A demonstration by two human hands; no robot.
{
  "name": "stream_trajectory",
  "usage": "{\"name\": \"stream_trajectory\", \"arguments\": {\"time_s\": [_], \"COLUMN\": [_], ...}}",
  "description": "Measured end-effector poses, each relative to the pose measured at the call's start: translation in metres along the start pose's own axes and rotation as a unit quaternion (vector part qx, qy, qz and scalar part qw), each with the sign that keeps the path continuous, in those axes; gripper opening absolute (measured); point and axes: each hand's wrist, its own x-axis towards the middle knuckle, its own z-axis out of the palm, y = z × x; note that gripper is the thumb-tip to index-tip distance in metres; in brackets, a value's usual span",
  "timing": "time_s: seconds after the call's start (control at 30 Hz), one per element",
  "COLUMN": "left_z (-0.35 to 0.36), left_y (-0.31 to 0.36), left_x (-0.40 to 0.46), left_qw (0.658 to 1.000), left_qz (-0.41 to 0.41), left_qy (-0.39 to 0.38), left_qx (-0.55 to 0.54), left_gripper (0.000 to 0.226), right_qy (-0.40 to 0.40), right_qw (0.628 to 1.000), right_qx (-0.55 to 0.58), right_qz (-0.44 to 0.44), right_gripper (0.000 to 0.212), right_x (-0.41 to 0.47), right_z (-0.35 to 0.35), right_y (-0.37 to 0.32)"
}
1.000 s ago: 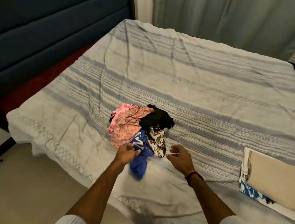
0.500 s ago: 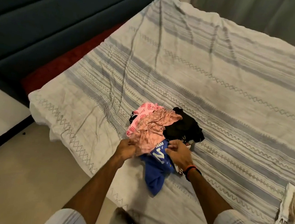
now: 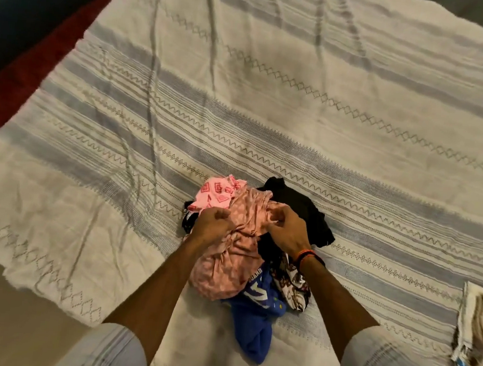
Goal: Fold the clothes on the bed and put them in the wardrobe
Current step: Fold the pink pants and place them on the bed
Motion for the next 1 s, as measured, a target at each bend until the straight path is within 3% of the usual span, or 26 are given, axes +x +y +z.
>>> {"name": "stream_trajectory", "arguments": {"time_s": [0.2, 0.33, 0.47, 0.67, 0.77, 0.87, 1.0], "left_z": [0.022, 0.03, 0.03, 0.034, 0.037, 0.032, 0.015], "left_y": [0.022, 0.02, 0.02, 0.024, 0.029, 0.037, 0.049], "left_x": [0.045, 0.057, 0.055, 0.043, 0.031, 0.014, -0.017], "left_qw": [0.999, 0.999, 0.999, 0.998, 0.998, 0.997, 0.99], "left_qz": [-0.003, -0.015, -0.015, 0.025, 0.022, 0.031, 0.098], "left_qy": [-0.031, -0.044, -0.046, -0.032, -0.022, 0.01, 0.018], "left_qx": [0.021, 0.011, 0.019, 0.057, 0.048, 0.068, 0.096], "left_gripper": [0.019, 0.014, 0.018, 0.017, 0.038, 0.053, 0.039], "right_qy": [0.05, -0.015, -0.028, -0.073, -0.131, -0.152, -0.15], "right_qw": [0.987, 0.972, 0.989, 0.997, 0.972, 0.956, 0.935], "right_qx": [-0.155, -0.223, -0.125, 0.039, 0.19, 0.246, 0.316], "right_qz": [0.005, 0.068, 0.069, -0.009, -0.044, -0.058, -0.063], "right_gripper": [0.053, 0.052, 0.028, 0.018, 0.01, 0.012, 0.009], "right_x": [0.052, 0.076, 0.077, 0.046, 0.024, 0.003, -0.03], "right_z": [0.001, 0.003, 0.007, 0.004, 0.004, 0.002, -0.006], "right_y": [0.001, 0.009, 0.01, 0.002, -0.001, -0.004, -0.014]}}
